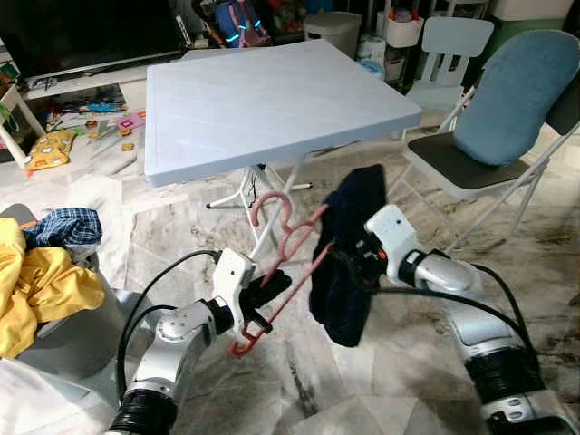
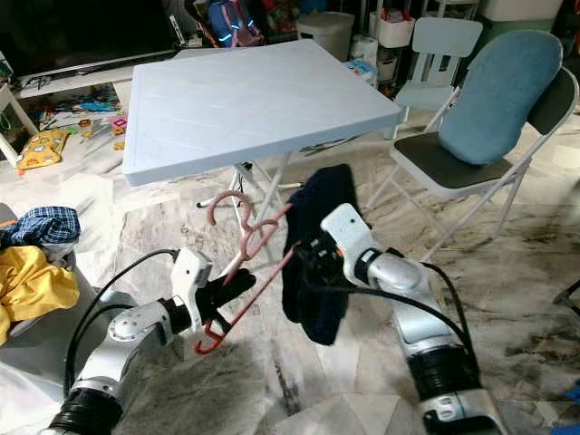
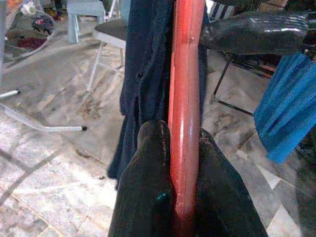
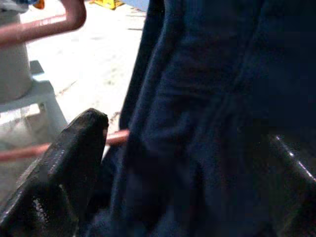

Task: Hang hanger

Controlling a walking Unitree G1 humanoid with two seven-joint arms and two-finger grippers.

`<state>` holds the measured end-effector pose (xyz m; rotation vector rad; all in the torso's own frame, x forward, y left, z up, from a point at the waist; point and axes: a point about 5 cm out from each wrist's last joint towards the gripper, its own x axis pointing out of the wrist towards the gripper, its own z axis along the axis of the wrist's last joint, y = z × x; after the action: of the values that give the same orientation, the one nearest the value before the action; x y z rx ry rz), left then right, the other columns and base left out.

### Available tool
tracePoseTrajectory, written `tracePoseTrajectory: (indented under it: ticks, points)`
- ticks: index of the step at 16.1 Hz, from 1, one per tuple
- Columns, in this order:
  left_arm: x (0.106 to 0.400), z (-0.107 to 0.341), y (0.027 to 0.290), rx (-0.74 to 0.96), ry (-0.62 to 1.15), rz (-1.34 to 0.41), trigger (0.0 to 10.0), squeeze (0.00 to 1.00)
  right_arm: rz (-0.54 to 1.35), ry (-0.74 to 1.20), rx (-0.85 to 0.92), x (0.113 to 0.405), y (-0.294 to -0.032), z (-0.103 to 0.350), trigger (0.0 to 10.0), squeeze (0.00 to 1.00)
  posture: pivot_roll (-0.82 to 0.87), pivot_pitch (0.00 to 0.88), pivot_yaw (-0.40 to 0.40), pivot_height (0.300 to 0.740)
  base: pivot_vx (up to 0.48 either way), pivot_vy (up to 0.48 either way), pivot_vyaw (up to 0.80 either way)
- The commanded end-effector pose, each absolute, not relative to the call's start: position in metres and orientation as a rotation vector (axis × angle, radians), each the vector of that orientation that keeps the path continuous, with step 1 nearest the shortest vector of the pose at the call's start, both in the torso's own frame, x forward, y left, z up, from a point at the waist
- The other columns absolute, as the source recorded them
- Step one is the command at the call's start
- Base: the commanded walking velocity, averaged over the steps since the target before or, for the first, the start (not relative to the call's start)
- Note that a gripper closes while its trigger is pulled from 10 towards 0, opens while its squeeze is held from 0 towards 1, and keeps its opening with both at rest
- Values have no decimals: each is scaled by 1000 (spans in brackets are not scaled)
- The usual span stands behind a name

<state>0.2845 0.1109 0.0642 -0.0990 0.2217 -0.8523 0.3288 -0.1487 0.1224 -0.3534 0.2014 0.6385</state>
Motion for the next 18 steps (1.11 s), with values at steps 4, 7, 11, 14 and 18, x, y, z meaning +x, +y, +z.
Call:
tracePoseTrajectory:
  ticks: [4,7,11,14,18]
  points:
    - [287,78,108,-101,169,-880,0,0,545,141,-362,338,-145,138,5843,0,-214,0,39,740,0,0,0]
    - [287,77,108,-96,173,-886,0,0,466,121,-380,343,-153,142,0,0,-214,0,40,740,0,0,0]
    - [287,78,108,-95,175,-890,0,0,408,105,-393,347,-160,146,0,0,-216,0,38,740,0,0,0]
    - [286,78,108,-94,174,-895,0,0,348,88,-400,352,-167,149,0,0,-213,0,37,740,0,0,0]
    - [286,78,107,-91,174,-898,0,0,319,78,-381,355,-170,151,0,0,-211,0,34,740,0,0,0]
